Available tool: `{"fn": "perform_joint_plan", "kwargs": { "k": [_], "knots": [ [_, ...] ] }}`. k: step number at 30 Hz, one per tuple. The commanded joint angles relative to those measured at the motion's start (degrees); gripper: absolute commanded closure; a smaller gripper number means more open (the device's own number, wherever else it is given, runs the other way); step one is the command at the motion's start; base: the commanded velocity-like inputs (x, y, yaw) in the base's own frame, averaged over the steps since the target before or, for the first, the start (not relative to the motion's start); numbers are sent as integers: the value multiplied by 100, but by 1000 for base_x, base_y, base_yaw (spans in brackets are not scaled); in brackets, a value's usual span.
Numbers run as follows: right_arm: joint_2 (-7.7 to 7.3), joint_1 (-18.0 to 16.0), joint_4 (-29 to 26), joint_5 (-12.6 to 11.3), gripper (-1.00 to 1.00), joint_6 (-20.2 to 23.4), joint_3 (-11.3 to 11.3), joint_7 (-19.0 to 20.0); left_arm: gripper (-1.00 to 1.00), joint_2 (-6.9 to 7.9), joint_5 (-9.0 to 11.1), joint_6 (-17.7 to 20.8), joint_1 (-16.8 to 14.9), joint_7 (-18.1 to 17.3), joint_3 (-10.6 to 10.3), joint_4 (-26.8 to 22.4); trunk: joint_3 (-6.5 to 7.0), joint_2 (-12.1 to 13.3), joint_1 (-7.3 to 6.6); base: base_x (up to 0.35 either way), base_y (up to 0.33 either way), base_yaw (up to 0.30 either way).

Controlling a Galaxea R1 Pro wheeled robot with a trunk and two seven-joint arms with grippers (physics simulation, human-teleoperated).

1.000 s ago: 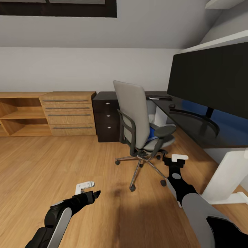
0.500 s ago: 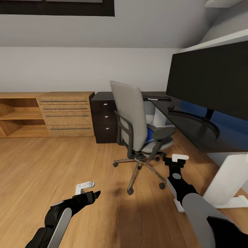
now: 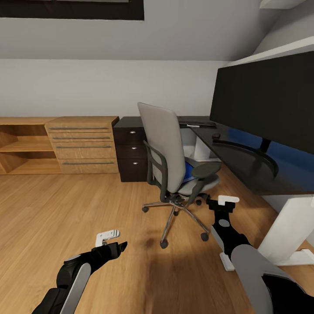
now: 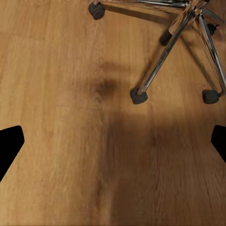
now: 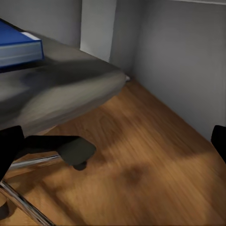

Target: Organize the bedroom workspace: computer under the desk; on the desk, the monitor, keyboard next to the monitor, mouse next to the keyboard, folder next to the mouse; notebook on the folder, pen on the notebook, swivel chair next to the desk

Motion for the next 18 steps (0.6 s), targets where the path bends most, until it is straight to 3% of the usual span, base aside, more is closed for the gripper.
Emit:
{"fn": "perform_joint_plan", "kwargs": {
  "k": [1, 18],
  "knots": [
    [-1, -5, 9, 60, -100, -11, -26, -17, -100, 0, 61, 21, -3, 56, -3, -6, -5, -2, 0, 165, -72, 0],
    [-37, -5, 11, 60, -100, -30, -18, -17, -100, 0, 54, 19, -3, 58, -3, 73, -5, -2, 0, 94, -24, 0]
  ]
}}
